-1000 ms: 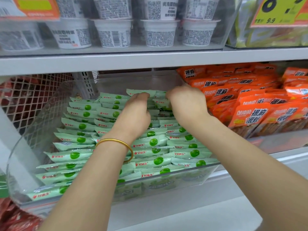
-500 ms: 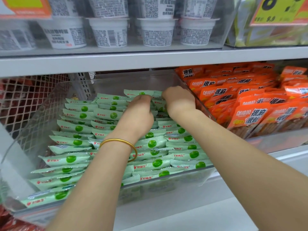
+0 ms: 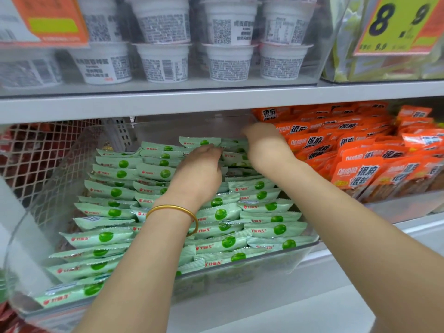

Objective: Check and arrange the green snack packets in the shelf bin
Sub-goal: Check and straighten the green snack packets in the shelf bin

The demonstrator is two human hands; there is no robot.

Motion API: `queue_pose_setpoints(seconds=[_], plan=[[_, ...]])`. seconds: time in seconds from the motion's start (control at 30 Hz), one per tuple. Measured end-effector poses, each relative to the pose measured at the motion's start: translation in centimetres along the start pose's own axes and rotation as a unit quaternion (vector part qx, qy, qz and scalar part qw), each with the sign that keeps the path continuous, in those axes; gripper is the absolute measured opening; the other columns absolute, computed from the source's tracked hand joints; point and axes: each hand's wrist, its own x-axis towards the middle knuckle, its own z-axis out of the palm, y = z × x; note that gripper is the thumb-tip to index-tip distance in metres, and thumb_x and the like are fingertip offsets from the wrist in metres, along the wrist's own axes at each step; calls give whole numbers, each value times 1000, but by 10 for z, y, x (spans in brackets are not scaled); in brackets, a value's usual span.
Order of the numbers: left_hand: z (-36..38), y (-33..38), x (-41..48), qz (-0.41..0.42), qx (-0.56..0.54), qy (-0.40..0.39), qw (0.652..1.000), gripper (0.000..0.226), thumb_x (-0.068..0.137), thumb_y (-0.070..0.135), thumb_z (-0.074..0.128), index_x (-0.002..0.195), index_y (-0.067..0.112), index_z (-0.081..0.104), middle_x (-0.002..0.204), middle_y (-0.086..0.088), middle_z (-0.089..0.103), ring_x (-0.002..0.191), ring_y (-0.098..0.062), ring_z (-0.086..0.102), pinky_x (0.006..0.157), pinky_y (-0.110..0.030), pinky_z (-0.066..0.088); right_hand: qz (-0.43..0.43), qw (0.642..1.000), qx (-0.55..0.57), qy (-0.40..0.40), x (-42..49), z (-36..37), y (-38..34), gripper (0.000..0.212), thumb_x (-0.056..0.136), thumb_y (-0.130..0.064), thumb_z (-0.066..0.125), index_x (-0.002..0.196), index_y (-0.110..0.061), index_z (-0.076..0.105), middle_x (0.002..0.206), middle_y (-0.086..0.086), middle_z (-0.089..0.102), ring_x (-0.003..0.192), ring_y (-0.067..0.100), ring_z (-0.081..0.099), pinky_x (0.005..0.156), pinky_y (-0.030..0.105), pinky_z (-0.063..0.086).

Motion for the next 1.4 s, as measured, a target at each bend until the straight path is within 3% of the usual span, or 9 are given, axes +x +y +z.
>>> queue_pose_setpoints(seconds=[0.17,0.37,0.53,0.7,0.87,1.07,1.2,1.33,1.4], plan=[[-3,1,1,-11,9,-2,1000,41,94,4,39,134,6,48,143,-13,41,131,-28,37,108,-35,33,1,999,14,44,1,12,-6,39,85,13,44,120,-2,56,122,16,58,111,32,57,87,32,46],[-4,3,-2,13,2,14,1000,39,94,5,42,132,4,49,144,-11,41,131,-26,38,107,-33,33,47,997,44,51,14,21,-13,27,87,10,44,107,1,60,116,18,59,107,34,57,79,35,47],[1,4,-1,38,15,2,999,33,89,2,41,117,2,59,128,-13,54,112,-32,52,94,-39,45,30,994,23,98,13,25,-11,23,88,9,44,100,0,62,108,16,63,100,32,61,75,33,47],[3,4,1,31,35,2,999,31,90,6,40,115,3,59,128,-13,54,112,-32,53,94,-41,46,44,993,21,106,6,29,-8,27,88,13,42,106,1,57,113,17,61,104,32,61,75,31,46],[4,4,6,26,43,-9,999,23,93,16,40,96,3,59,105,-15,58,96,-34,54,82,-40,47,40,985,44,163,-3,26,-4,32,88,13,41,114,-2,49,115,14,58,103,28,58,72,27,39],[0,11,8,-5,78,-65,995,30,96,31,34,102,15,59,118,-7,57,117,-27,44,97,-41,33,-27,955,54,292,-38,13,-3,28,77,16,47,98,0,56,89,20,59,77,34,59,58,32,28],[-12,6,1,-39,33,-2,999,33,94,32,46,115,10,60,122,-11,58,115,-31,49,98,-42,42,-40,934,36,354,-53,9,1,26,61,11,75,76,-4,61,63,11,60,51,30,57,48,22,26],[-27,10,-24,-38,-112,107,987,51,81,40,69,121,12,54,115,-3,57,106,-20,54,83,-23,43,-118,922,72,361,-69,4,6,13,74,1,71,78,-6,61,67,8,62,57,28,58,46,28,43],[-35,18,-38,-7,-188,108,976,37,82,32,70,114,18,57,102,8,61,92,-6,58,70,-9,42,-146,915,115,358,-78,-2,7,6,86,-11,60,86,-6,62,75,8,65,65,29,61,54,39,51]])
